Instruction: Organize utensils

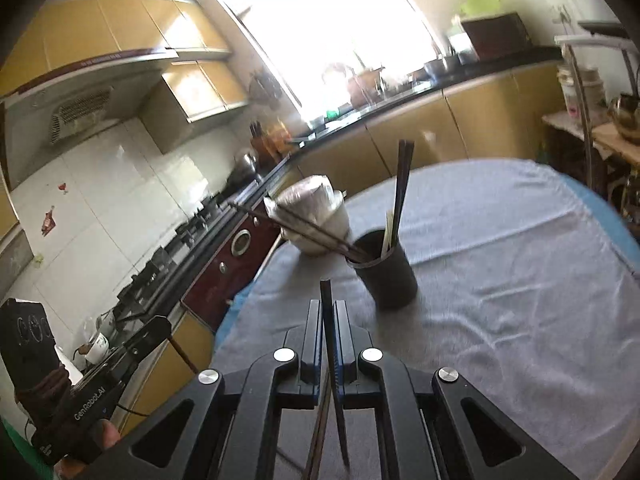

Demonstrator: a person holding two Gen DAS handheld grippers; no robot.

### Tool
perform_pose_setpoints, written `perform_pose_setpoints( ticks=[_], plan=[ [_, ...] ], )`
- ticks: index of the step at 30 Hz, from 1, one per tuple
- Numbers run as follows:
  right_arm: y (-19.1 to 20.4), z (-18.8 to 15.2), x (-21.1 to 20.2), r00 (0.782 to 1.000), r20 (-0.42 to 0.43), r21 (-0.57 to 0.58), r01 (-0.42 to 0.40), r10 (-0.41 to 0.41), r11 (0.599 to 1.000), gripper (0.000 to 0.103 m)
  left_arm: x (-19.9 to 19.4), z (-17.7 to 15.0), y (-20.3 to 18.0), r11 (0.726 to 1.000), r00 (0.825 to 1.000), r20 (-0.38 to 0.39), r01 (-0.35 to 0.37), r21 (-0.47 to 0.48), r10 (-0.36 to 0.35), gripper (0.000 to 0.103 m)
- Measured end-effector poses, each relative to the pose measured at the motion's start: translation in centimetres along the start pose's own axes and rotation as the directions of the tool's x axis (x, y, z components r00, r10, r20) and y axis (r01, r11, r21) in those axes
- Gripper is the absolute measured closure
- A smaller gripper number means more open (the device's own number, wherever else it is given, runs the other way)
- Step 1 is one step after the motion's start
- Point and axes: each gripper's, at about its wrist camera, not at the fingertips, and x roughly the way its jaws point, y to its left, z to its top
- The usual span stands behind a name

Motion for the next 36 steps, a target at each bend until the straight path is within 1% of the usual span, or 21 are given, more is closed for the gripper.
perform_pose_setpoints(
  ticks=[2,6,14,18,23,29,36],
  plan=[
    [0.2,0.4,-0.7,1.0,0.027,-0.001,-0.001,0.001,1.0,0.098,-0.1,0.3,-0.7,1.0,1.0,0.015,-0.008,0.019,0.008,0.098],
    [0.2,1.0,-1.8,0.998,0.068,-0.01,0.01,-0.009,1.0,0.098,0.3,0.8,-2.1,0.999,1.0,0.018,-0.02,0.044,0.019,0.098],
    [0.0,2.4,-3.0,0.994,0.112,-0.014,0.016,-0.014,1.0,0.099,0.9,2.0,-3.9,0.996,0.999,0.026,-0.032,0.089,0.03,0.098],
    [-0.3,2.6,-2.6,0.996,0.084,-0.018,0.035,-0.033,0.999,0.099,1.2,2.3,-4.2,0.995,0.999,0.027,-0.031,0.096,0.029,0.098],
    [-1.5,2.1,-1.5,0.998,0.043,0.01,0.04,-0.04,0.999,0.1,1.7,1.9,-3.9,0.995,0.999,0.008,-0.034,0.096,0.033,0.098],
    [-2.6,1.6,-1.1,0.999,0.027,0.03,0.038,-0.038,0.999,0.1,2.2,1.7,-3.5,0.995,0.999,-0.004,-0.035,0.091,0.036,0.098],
    [-3.0,1.2,-0.6,0.999,0.0,0.014,0.046,-0.046,0.999,0.1,2.2,1.4,-3.2,0.996,0.999,-0.015,-0.034,0.087,0.035,0.098]
  ],
)
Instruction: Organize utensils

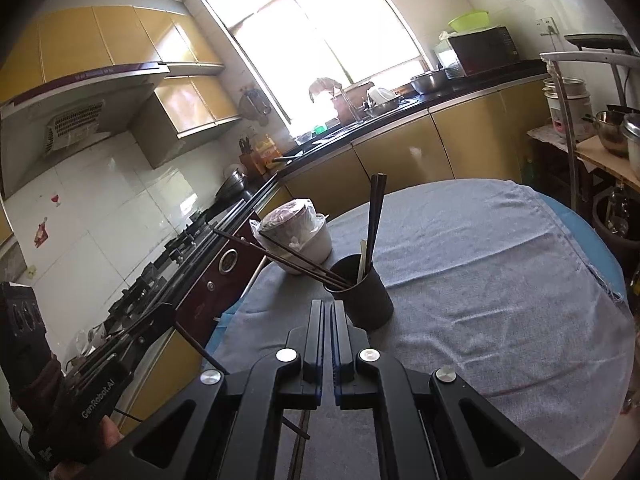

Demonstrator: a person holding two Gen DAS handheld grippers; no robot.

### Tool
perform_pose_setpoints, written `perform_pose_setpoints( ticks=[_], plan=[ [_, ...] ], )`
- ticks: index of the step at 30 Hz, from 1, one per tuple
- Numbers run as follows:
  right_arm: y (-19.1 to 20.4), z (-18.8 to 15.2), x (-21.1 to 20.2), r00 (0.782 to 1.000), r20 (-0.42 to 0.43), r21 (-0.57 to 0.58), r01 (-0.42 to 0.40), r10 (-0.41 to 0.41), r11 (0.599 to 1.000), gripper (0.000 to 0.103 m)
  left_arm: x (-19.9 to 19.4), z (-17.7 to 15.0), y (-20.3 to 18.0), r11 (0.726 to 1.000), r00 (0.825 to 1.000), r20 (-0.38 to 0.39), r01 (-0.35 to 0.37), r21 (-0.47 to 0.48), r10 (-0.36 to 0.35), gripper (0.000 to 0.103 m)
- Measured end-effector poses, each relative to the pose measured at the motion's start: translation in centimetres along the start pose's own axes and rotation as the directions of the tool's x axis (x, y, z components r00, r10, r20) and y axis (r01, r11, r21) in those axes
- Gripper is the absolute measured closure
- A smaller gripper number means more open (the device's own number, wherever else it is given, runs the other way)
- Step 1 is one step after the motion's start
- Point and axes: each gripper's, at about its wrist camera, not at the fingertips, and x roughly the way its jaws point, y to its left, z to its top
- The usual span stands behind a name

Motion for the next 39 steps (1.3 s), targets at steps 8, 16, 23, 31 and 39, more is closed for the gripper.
perform_pose_setpoints(
  ticks=[8,16,23,31,39],
  plan=[
    [-6.5,-0.8,2.6,0.967,-0.214,0.063,0.154,-0.137,0.986,0.072,-0.9,-0.2,0.7,0.999,0.999,0.003,0.034,-0.025,-0.034,0.098],
    [-15.3,-3.0,3.9,0.894,-0.406,0.292,0.325,-0.192,0.899,0.059,-1.0,-1.0,1.0,0.997,0.999,-0.004,0.051,-0.049,-0.052,0.098],
    [-20.8,-4.2,4.4,0.818,-0.494,0.418,0.52,-0.293,0.745,0.059,-1.2,-1.5,1.0,0.996,0.997,-0.003,0.072,-0.053,-0.073,0.098],
    [-22.4,-4.1,6.9,0.76,-0.527,0.421,0.623,-0.382,0.659,0.058,-1.5,-1.8,1.5,0.994,0.996,0.009,0.091,-0.062,-0.091,0.098],
    [-21.1,-2.2,10.7,0.656,-0.505,0.202,0.722,-0.562,0.662,0.06,-1.8,-2.0,2.2,0.991,0.995,0.016,0.098,-0.088,-0.097,0.098]
  ],
)
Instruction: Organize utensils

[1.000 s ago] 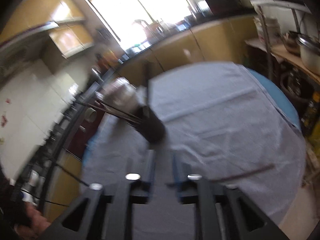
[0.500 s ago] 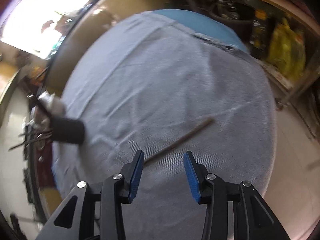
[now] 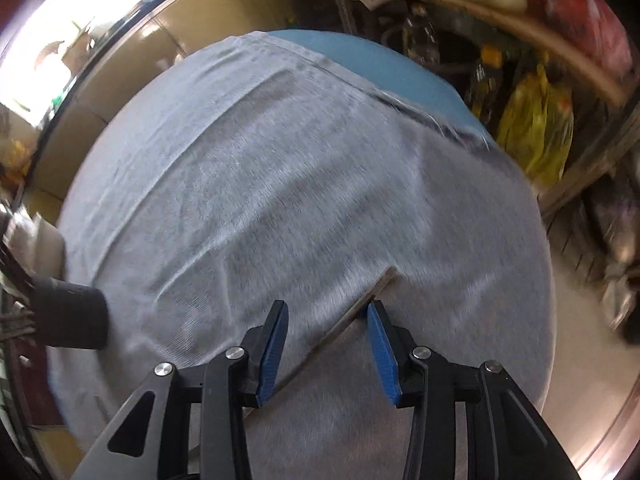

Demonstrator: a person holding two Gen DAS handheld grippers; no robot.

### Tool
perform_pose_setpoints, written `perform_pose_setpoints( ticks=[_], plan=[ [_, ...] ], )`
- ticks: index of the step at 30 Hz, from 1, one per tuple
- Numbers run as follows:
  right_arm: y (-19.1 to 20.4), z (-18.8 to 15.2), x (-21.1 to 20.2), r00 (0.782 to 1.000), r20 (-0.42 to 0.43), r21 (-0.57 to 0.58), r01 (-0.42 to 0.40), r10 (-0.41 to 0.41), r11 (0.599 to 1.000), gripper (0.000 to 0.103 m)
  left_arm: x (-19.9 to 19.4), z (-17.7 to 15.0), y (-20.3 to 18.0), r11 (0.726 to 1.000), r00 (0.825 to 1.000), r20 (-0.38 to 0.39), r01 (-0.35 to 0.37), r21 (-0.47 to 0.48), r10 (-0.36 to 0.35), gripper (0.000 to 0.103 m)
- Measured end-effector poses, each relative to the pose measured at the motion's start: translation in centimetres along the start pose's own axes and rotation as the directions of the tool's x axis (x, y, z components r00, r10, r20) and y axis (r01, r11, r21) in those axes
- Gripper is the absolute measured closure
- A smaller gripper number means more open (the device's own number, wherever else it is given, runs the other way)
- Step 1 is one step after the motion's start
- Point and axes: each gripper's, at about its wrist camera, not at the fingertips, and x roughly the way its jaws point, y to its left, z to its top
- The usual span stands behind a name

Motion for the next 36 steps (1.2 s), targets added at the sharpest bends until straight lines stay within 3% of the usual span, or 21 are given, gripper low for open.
perform_pose_setpoints(
  ticks=[3,5,7,10,14,18,22,32,36],
  plan=[
    [2.2,-0.3,0.3,0.993,0.059,-0.146,0.107,-0.099,0.984,0.078,-0.2,-0.1,0.0,1.0,1.0,0.0,-0.001,-0.001,0.001,0.098],
    [2.9,-0.7,0.4,0.992,0.083,-0.196,0.111,-0.097,0.974,0.087,-0.3,-0.1,0.0,1.0,1.0,-0.001,-0.001,0.0,0.001,0.098],
    [2.9,-0.9,0.2,0.995,0.086,-0.223,0.072,-0.054,0.972,0.097,-0.4,-0.2,0.0,1.0,1.0,-0.002,-0.003,0.001,0.003,0.098],
    [2.0,-1.8,-0.7,0.993,0.084,-0.208,-0.066,0.085,0.976,0.098,-0.6,-0.3,0.0,1.0,1.0,-0.004,-0.008,0.002,0.008,0.098],
    [1.8,-3.2,-3.0,0.96,0.127,-0.222,-0.218,0.249,0.95,0.098,-0.7,-0.2,0.0,1.0,1.0,-0.01,-0.012,-0.002,0.012,0.098],
    [1.5,-4.3,-6.1,0.9,0.188,-0.255,-0.342,0.393,0.905,0.097,-0.6,-0.1,-0.2,1.0,1.0,-0.015,-0.008,-0.009,0.007,0.098],
    [2.5,-5.6,-10.3,0.816,0.273,-0.314,-0.426,0.51,0.849,0.097,-0.4,0.1,-0.3,1.0,1.0,-0.018,-0.007,-0.007,0.007,0.098],
    [5.4,-8.1,-18.7,0.632,0.412,-0.455,-0.481,0.656,0.749,0.097,-0.8,2.2,1.1,0.999,1.0,0.013,-0.006,-0.034,0.007,0.098],
    [6.6,-8.5,-20.6,0.577,0.432,-0.498,-0.488,0.693,0.717,0.097,-0.9,4.2,1.1,1.0,0.999,0.045,0.006,-0.014,-0.006,0.098]
  ],
)
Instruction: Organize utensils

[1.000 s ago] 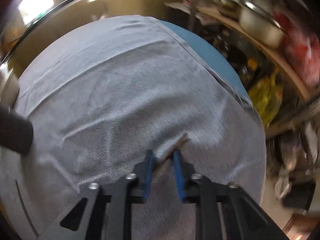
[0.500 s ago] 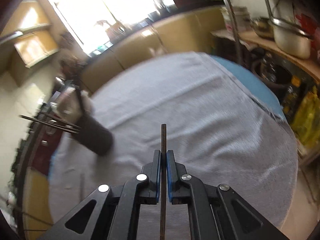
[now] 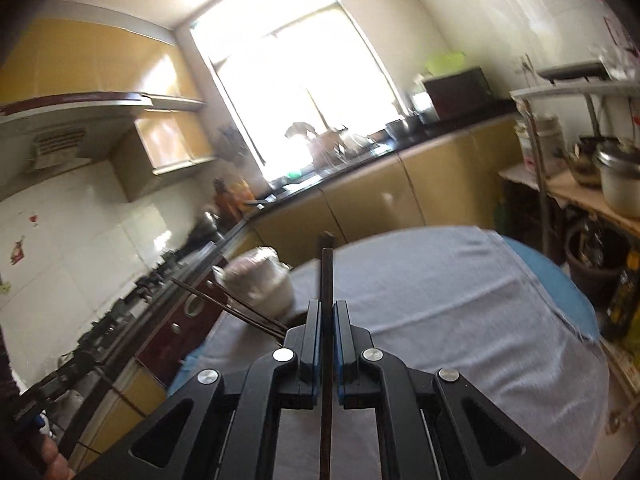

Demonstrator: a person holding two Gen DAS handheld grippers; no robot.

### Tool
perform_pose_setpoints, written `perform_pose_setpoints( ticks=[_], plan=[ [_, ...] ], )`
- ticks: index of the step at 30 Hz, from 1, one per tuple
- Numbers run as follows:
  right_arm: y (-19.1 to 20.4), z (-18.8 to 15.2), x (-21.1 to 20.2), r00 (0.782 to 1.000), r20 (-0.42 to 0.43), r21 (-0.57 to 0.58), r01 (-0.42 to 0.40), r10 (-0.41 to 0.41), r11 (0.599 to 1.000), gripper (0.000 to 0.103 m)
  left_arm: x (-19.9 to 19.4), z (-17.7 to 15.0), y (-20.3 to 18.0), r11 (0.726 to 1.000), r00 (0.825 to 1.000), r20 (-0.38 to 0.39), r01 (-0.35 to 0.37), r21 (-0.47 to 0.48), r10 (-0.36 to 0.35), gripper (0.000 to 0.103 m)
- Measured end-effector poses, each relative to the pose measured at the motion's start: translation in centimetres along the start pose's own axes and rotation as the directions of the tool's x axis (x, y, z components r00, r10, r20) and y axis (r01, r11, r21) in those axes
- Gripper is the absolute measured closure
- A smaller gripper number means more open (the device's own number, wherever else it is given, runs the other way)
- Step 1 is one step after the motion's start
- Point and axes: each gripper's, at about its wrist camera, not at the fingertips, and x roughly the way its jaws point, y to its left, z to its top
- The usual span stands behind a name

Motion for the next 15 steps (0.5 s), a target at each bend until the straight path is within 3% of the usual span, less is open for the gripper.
perform_pose_setpoints(
  ticks=[6,10,15],
  plan=[
    [3.1,2.8,1.2,0.996,0.074,-0.07,-0.045,0.05,0.997,0.097,0.5,4.0,-0.6,0.998,0.996,0.09,0.023,0.056,-0.028,0.098],
    [4.9,4.3,3.1,0.991,0.11,-0.101,-0.066,0.077,0.993,0.097,1.2,6.8,-1.3,0.994,0.982,0.175,0.049,0.097,-0.065,0.098],
    [7.3,5.6,6.2,0.981,0.183,-0.163,-0.041,0.071,0.986,0.097,3.3,9.4,-2.6,0.986,0.966,0.25,0.028,0.162,-0.068,0.098]
  ],
)
